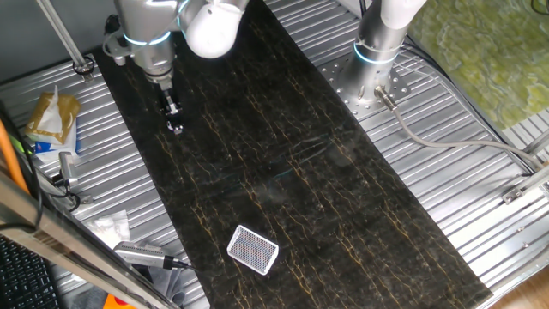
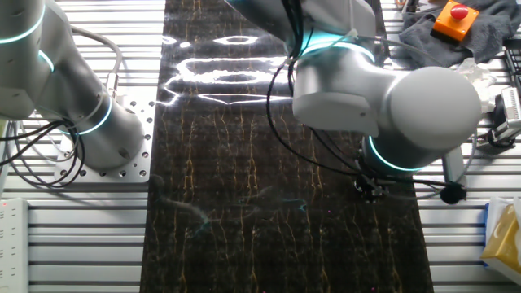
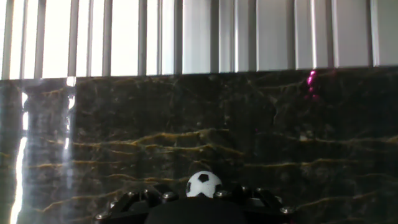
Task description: Push the soccer ball into the goal
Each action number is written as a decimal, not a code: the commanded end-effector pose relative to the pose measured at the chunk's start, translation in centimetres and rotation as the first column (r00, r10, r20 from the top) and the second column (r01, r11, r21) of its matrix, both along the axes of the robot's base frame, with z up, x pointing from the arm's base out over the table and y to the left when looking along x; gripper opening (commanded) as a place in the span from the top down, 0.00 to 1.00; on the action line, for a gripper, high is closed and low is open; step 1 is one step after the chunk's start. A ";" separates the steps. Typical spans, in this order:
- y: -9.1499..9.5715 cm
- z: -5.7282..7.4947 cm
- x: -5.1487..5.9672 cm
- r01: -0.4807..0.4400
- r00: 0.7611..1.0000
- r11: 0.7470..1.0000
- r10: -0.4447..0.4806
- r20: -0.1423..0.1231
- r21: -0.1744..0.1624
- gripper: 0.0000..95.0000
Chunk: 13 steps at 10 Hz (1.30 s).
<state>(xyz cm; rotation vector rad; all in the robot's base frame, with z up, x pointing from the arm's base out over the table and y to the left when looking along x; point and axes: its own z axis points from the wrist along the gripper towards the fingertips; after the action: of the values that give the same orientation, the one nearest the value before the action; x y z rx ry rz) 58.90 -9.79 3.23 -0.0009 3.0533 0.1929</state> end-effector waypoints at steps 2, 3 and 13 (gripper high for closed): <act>3.4 -0.5 0.7 0.055 0.998 0.998 -0.055 0.023 0.006 0.40; 4.7 -0.3 1.1 0.074 0.997 0.997 -0.074 0.026 0.012 0.40; 6.4 3.1 4.3 0.037 0.999 0.998 -0.037 0.014 -0.043 0.40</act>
<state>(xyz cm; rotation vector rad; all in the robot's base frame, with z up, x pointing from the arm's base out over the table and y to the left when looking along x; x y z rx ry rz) 63.23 -3.15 6.23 0.0718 3.0447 0.1519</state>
